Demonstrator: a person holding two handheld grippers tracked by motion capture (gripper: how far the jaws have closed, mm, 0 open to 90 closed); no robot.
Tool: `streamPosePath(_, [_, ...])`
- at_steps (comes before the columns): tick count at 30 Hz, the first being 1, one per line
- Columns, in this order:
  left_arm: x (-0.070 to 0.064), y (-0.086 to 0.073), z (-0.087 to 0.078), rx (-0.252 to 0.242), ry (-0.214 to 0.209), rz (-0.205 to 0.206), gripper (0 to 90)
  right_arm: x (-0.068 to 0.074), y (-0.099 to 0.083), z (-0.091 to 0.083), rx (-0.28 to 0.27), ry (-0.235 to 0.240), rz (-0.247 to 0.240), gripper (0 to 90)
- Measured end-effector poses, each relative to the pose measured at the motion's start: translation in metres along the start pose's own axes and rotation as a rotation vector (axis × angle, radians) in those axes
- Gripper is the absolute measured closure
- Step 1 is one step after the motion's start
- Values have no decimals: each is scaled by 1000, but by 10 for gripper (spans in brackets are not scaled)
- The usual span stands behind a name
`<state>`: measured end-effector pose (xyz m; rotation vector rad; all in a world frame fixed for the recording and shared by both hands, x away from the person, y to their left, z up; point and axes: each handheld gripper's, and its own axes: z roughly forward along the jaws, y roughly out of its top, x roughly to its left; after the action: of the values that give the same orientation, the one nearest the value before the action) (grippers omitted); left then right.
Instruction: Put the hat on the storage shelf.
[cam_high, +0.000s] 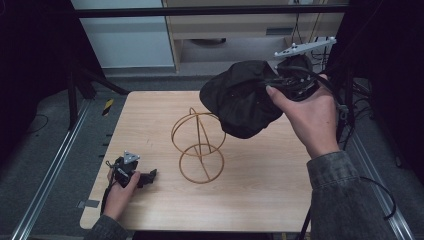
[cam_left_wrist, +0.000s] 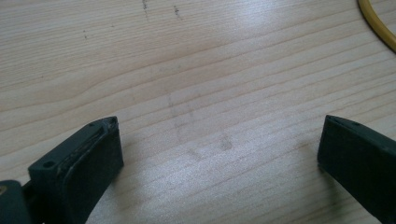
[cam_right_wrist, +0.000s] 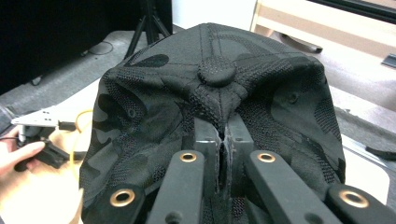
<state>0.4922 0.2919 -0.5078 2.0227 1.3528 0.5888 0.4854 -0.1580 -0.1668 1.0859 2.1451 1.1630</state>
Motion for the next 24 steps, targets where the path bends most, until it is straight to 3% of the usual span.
streamPosePath(24, [-1, 0, 0, -3, -5, 2, 0, 35, 12, 22, -5, 106, -28, 869])
